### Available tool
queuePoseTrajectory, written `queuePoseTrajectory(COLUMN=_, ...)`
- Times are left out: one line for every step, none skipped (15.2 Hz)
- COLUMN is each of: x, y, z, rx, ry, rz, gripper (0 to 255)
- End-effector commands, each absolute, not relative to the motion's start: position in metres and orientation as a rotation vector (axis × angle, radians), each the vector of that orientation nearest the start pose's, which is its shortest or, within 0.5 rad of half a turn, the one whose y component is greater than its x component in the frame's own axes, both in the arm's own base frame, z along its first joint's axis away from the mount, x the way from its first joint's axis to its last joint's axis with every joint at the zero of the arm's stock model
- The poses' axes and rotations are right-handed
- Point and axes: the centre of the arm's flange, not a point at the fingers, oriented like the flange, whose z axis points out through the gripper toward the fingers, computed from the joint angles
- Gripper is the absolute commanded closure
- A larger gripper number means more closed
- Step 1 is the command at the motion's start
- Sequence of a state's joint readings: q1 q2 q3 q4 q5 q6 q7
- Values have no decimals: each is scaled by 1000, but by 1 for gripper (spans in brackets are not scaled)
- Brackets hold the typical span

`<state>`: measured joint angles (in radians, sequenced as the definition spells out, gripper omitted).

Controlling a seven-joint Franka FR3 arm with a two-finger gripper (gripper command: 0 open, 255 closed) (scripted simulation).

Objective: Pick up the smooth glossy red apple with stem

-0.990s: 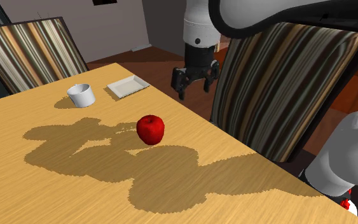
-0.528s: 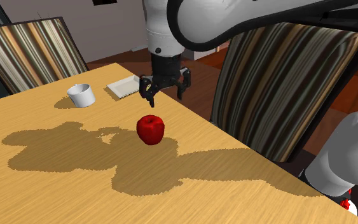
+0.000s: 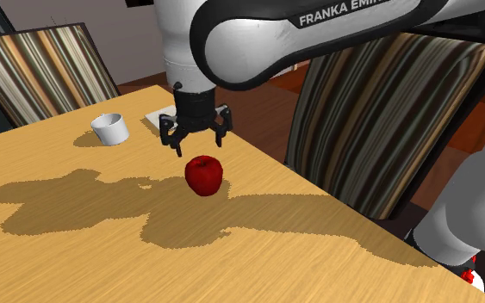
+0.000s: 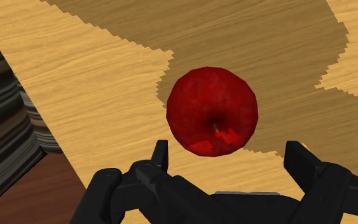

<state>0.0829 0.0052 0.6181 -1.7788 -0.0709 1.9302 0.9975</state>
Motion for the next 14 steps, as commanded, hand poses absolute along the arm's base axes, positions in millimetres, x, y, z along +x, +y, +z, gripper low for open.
queuePoseTrajectory(x=447, y=370, z=545, rx=-3036, ry=423, rz=-225, gripper=0)
queuePoseTrajectory(x=447, y=370, z=540, rx=-3036, ry=423, rz=-225, gripper=0)
queuePoseTrajectory(x=447, y=370, z=535, rx=-3036, ry=423, rz=-225, gripper=0)
queuePoseTrajectory(x=447, y=370, z=532, rx=-3036, ry=423, rz=-225, gripper=0)
queuePoseTrajectory(x=447, y=370, z=532, rx=-3036, ry=423, rz=-225, gripper=0)
queuePoseTrajectory(x=447, y=370, z=532, rx=-3036, ry=423, rz=-225, gripper=255)
queuePoseTrajectory(x=447, y=370, z=532, rx=-3036, ry=423, rz=-225, gripper=255)
queuePoseTrajectory(x=447, y=370, z=532, rx=-3036, ry=423, rz=-225, gripper=255)
queuePoseTrajectory(x=447, y=370, z=532, rx=-3036, ry=423, rz=-225, gripper=255)
queuePoseTrajectory(x=447, y=370, z=532, rx=-3036, ry=423, rz=-225, gripper=255)
queuePoseTrajectory(x=447, y=370, z=532, rx=-3036, ry=423, rz=-225, gripper=255)
queuePoseTrajectory(x=447, y=370, z=532, rx=-3036, ry=423, rz=-225, gripper=255)
queuePoseTrajectory(x=447, y=370, z=532, rx=-3036, ry=423, rz=-225, gripper=255)
queuePoseTrajectory(x=447, y=370, z=532, rx=-3036, ry=423, rz=-225, gripper=255)
